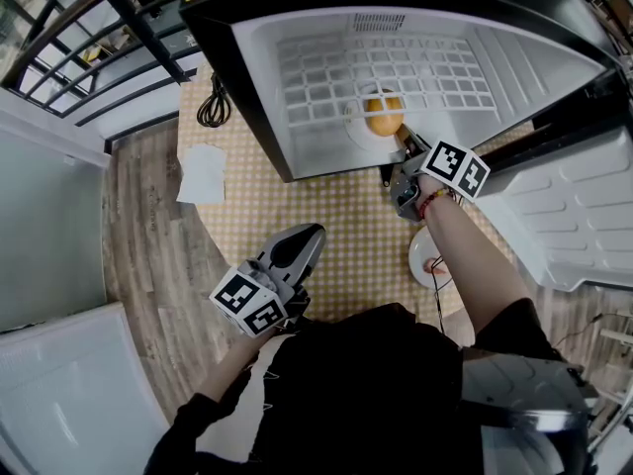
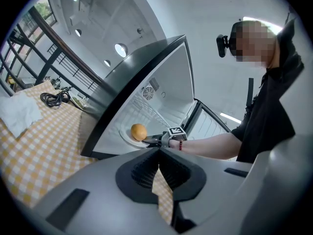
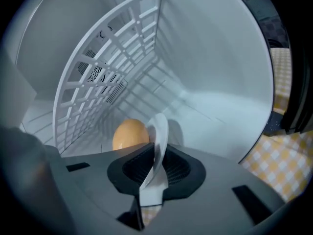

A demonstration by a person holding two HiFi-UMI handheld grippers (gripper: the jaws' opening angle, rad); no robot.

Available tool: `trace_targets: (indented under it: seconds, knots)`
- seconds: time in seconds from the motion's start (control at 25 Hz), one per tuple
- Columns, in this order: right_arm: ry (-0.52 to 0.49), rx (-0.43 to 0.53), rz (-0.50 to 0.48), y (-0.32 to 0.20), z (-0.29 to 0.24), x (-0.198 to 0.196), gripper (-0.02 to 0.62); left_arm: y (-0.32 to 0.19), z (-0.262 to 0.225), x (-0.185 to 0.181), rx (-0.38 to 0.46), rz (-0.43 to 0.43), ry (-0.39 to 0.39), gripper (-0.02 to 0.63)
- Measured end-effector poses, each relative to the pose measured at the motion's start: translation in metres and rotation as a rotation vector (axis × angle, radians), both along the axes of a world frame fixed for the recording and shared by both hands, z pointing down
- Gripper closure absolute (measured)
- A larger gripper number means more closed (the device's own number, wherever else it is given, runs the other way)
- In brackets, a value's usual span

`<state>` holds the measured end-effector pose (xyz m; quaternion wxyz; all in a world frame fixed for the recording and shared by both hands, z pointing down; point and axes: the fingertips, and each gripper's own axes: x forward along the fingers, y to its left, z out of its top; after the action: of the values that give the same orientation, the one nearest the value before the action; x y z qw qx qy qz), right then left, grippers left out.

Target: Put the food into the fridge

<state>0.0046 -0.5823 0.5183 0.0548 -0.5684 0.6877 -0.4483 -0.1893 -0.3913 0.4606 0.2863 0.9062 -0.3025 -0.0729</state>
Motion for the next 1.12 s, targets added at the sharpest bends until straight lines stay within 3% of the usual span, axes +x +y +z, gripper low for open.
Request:
trace_targets:
  seconds: [0.4, 0.6, 1.12]
  knots:
    - [0.2, 0.052, -0.018, -0.001, -0.003, 0.002, 0.516, 0.001, 0.001, -0.005, -0.004, -0.021, 0.001, 0.592]
    - [0.231, 0.027, 0.005, 0.0, 0.005, 0.008, 0.491, 0.001, 0.003, -0.007, -0.01, -0.037, 0.002, 0.594]
    - [0.337, 0.03, -0.044, 0.0, 0.008, 0.001, 0.488, 0.002, 0.004, -0.012, -0.011, -0.054, -0.001, 0.592]
